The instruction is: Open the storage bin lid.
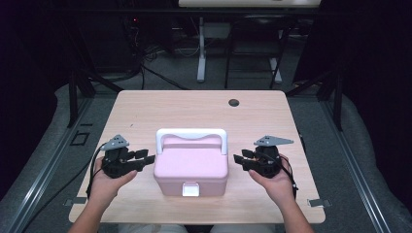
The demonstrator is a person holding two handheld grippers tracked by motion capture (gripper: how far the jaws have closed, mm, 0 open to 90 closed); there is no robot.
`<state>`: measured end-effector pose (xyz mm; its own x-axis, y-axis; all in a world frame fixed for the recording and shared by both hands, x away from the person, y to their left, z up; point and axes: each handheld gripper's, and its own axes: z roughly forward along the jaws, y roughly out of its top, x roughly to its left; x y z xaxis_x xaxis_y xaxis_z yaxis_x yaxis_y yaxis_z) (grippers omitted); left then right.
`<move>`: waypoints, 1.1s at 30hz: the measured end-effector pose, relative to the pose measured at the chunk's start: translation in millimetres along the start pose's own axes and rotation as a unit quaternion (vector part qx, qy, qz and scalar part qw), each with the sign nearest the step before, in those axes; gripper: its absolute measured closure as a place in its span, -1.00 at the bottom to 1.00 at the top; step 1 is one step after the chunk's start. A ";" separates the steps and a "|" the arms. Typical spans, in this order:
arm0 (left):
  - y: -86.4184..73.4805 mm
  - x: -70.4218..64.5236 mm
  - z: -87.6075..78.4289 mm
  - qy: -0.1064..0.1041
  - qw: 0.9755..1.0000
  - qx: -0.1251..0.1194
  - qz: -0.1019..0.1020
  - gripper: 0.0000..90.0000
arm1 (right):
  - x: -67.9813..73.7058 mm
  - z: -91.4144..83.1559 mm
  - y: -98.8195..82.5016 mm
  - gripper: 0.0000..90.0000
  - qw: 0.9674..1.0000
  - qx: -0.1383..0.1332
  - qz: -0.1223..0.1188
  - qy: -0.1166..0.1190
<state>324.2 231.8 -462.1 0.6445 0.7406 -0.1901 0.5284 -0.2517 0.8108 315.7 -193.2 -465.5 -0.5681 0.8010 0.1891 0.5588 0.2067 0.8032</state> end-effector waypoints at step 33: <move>56.7 -8.7 -7.9 -0.025 1.000 0.014 -0.001 0.13 | 20.7 -7.1 55.7 0.09 0.999 0.009 -0.028 0.037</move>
<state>344.2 216.0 -410.1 0.6703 0.7087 -0.2201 0.5449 -0.2687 0.7943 330.8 -169.1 -412.8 -0.6416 0.7442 0.1859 0.5350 0.2604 0.8038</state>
